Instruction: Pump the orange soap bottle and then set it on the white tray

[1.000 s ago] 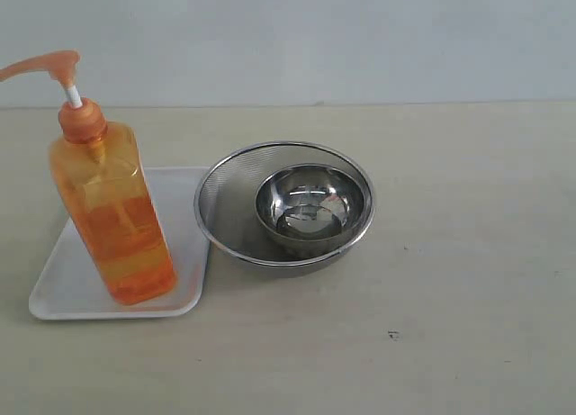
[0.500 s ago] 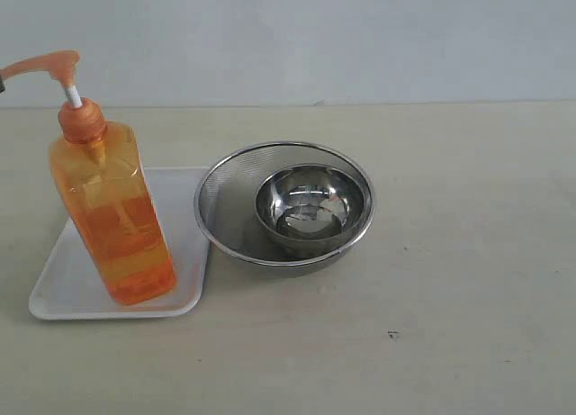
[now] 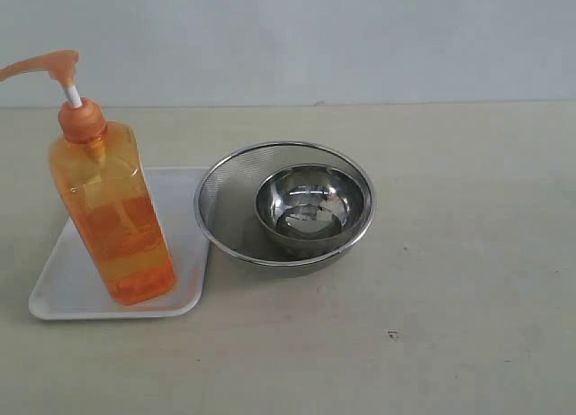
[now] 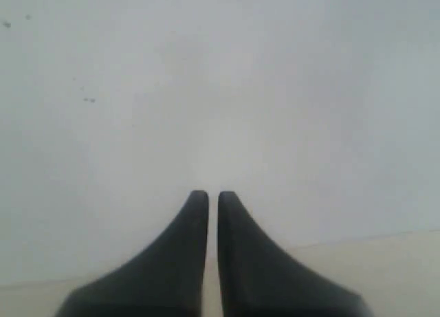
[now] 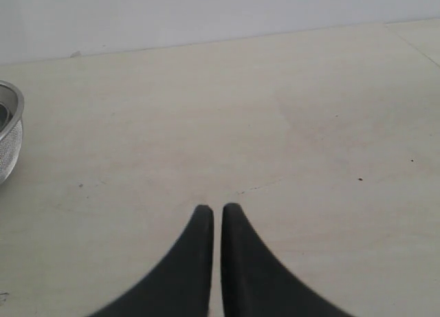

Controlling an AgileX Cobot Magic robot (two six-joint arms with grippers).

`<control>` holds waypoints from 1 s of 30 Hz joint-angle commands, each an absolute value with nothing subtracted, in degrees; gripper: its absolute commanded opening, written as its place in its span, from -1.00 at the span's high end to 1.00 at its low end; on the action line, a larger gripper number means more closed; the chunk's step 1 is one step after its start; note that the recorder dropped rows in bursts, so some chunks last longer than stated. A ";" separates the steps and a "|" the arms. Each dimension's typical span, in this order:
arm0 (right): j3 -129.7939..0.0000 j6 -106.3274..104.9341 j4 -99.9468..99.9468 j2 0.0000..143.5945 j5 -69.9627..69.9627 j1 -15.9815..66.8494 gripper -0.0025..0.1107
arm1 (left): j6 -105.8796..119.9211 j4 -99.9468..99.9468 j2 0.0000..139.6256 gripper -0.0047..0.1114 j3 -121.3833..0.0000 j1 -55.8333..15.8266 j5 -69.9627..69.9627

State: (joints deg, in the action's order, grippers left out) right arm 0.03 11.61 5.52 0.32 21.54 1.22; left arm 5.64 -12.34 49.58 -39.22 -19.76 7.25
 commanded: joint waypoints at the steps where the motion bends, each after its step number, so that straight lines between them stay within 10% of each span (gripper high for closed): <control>1: 0.00 11.61 5.93 0.00 21.10 1.09 0.96 | -11.50 3.53 49.32 0.84 -37.70 -22.10 11.33; 30: 0.00 11.61 5.93 0.00 21.10 1.09 0.96 | -17.62 0.42 52.55 0.84 -1.04 -23.24 40.61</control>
